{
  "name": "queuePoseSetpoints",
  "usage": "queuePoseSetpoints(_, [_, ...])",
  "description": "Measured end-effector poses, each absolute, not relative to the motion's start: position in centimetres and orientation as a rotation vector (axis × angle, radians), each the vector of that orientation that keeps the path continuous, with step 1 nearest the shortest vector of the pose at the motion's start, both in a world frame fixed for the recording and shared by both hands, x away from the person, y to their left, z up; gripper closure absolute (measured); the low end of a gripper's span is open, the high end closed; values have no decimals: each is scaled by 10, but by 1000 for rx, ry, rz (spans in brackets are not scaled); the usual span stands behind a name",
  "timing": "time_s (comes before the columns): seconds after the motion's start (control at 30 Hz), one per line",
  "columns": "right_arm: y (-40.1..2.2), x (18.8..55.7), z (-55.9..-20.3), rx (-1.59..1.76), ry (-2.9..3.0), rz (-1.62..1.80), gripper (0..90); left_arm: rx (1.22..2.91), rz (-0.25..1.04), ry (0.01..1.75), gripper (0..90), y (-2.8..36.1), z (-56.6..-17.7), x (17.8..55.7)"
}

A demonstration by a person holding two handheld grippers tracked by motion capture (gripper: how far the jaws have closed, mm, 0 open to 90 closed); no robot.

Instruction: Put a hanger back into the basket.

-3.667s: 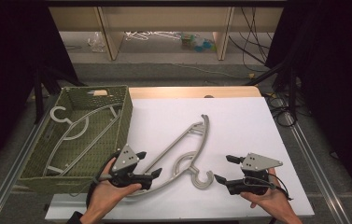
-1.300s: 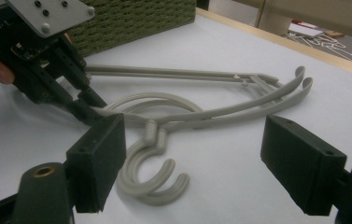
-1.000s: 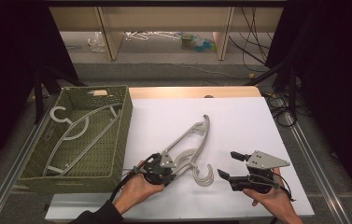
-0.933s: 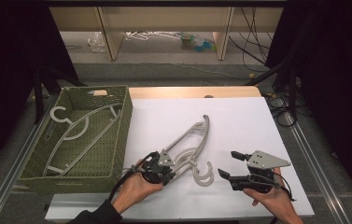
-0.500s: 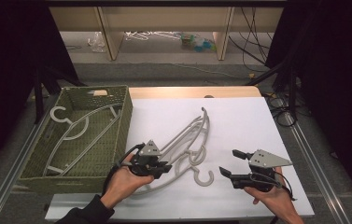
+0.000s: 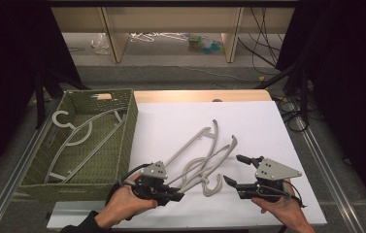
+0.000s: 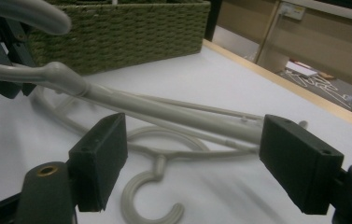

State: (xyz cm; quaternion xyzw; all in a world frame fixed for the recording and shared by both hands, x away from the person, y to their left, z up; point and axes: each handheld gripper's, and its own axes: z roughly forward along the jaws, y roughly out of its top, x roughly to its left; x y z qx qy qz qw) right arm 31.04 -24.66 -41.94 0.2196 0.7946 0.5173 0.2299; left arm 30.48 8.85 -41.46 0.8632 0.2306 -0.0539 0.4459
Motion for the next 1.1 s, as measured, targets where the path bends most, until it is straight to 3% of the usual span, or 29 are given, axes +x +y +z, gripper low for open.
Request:
queuePoseSetpoints(0.23, [-232, 305, -420, 422, 2267, 1372, 268, 2167, -181, 482, 809, 89, -414, 296])
queuePoseSetpoints(0.37, [-223, 303, -424, 300, 2356, 1318, 323, 2193, -200, 453, 809, 87, -415, 295])
queuePoseSetpoints(0.5, [-219, 303, -426, 151, 2423, 1262, 508, 2210, -212, 437, 808, 88, -419, 296])
queuePoseSetpoints(0.77, [-215, 308, -429, -155, 2522, 1169, 675, 2246, -226, 384, 806, 88, -422, 299])
queuePoseSetpoints(0.87, [-216, 309, -427, -224, 2539, 1154, 706, 2257, -187, 357, 803, 88, -421, 299])
queuePoseSetpoints(1.1, [-214, 310, -422, -355, 2555, 1103, 783, 2329, 59, 275, 723, 82, -419, 297])
